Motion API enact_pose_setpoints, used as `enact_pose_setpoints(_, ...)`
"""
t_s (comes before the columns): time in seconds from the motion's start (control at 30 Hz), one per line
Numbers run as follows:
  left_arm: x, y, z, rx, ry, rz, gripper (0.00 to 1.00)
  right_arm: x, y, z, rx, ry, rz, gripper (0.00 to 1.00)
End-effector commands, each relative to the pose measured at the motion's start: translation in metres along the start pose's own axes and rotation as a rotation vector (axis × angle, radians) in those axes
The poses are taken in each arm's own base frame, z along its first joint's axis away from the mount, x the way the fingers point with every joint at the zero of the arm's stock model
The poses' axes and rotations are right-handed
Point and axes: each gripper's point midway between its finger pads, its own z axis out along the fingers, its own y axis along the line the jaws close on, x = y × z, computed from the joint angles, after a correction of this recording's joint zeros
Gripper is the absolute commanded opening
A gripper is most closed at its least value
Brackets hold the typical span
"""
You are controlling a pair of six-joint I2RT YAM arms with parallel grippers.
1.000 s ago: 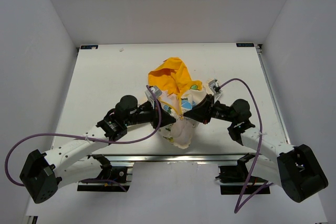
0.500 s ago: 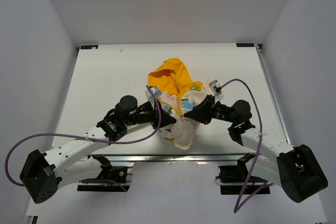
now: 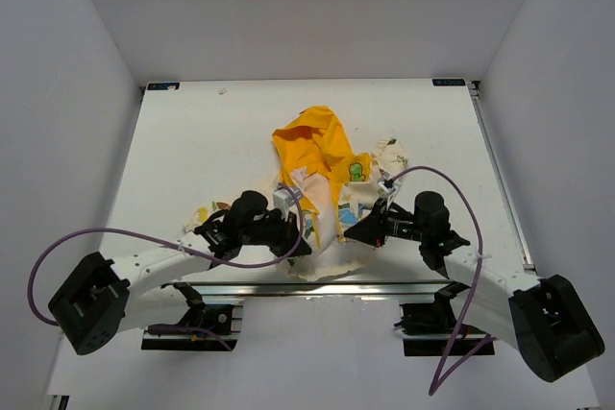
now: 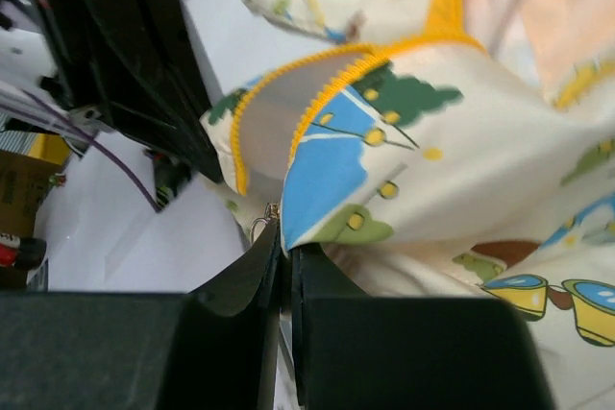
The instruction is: Zip up the jacket
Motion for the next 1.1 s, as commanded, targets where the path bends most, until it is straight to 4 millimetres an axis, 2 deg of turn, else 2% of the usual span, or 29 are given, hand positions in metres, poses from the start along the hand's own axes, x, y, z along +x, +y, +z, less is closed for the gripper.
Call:
enact_pose_setpoints(0.0, 0.012, 0.015, 0.006, -0.036, 0.028, 0.006, 0.00, 0.024, -0.028, -0.003, 0.126, 0.059, 0.044, 0.01)
enact_pose_setpoints(0.1, 0.023, 0.042, 0.017, -0.134, 0.068, -0.002, 0.00, 0.039, -0.050, -0.004, 0.227, 0.110, 0.042, 0.01)
enact_pose_setpoints(0.17, 0.032, 0.057, 0.024, -0.171, 0.104, -0.013, 0.00, 0.047, -0.057, -0.002, 0.245, 0.140, 0.048, 0.02)
enact_pose_setpoints(0.27, 0.029, 0.069, 0.031, -0.187, 0.117, -0.007, 0.00, 0.053, -0.059, 0.003, 0.242, 0.172, 0.054, 0.05)
enact_pose_setpoints(0.37, 0.029, 0.091, 0.035, -0.216, 0.123, -0.008, 0.00, 0.049, -0.067, 0.008, 0.271, 0.170, 0.050, 0.07)
enact_pose_setpoints(0.4, 0.032, 0.101, 0.037, -0.224, 0.137, -0.018, 0.00, 0.045, -0.070, 0.012, 0.275, 0.167, 0.050, 0.07)
enact_pose_setpoints(0.53, 0.024, 0.126, 0.040, -0.221, 0.145, -0.037, 0.00, 0.027, -0.077, 0.023, 0.286, 0.128, 0.017, 0.13)
enact_pose_setpoints(0.63, 0.021, 0.132, 0.046, -0.212, 0.181, -0.019, 0.00, 0.023, -0.080, 0.030, 0.298, 0.147, -0.035, 0.18)
enact_pose_setpoints(0.67, 0.014, 0.131, 0.051, -0.193, 0.187, -0.009, 0.00, 0.027, -0.079, 0.030, 0.300, 0.171, -0.039, 0.21)
enact_pose_setpoints(0.77, 0.016, 0.125, 0.051, -0.166, 0.229, -0.014, 0.00, 0.033, -0.076, 0.033, 0.342, 0.212, -0.112, 0.31)
enact_pose_setpoints(0.93, 0.013, 0.125, 0.038, -0.230, 0.202, -0.027, 0.00, 0.034, -0.078, 0.032, 0.432, 0.194, -0.126, 0.42)
enact_pose_setpoints(0.97, 0.009, 0.123, 0.035, -0.241, 0.185, -0.031, 0.00, 0.027, -0.083, 0.031, 0.480, 0.166, -0.127, 0.43)
enact_pose_setpoints(1.03, 0.012, 0.124, 0.029, -0.271, 0.196, -0.045, 0.00, 0.026, -0.086, 0.028, 0.520, 0.156, -0.118, 0.46)
enact_pose_setpoints(1.07, 0.013, 0.124, 0.026, -0.281, 0.201, -0.054, 0.09, 0.022, -0.089, 0.027, 0.548, 0.137, -0.111, 0.47)
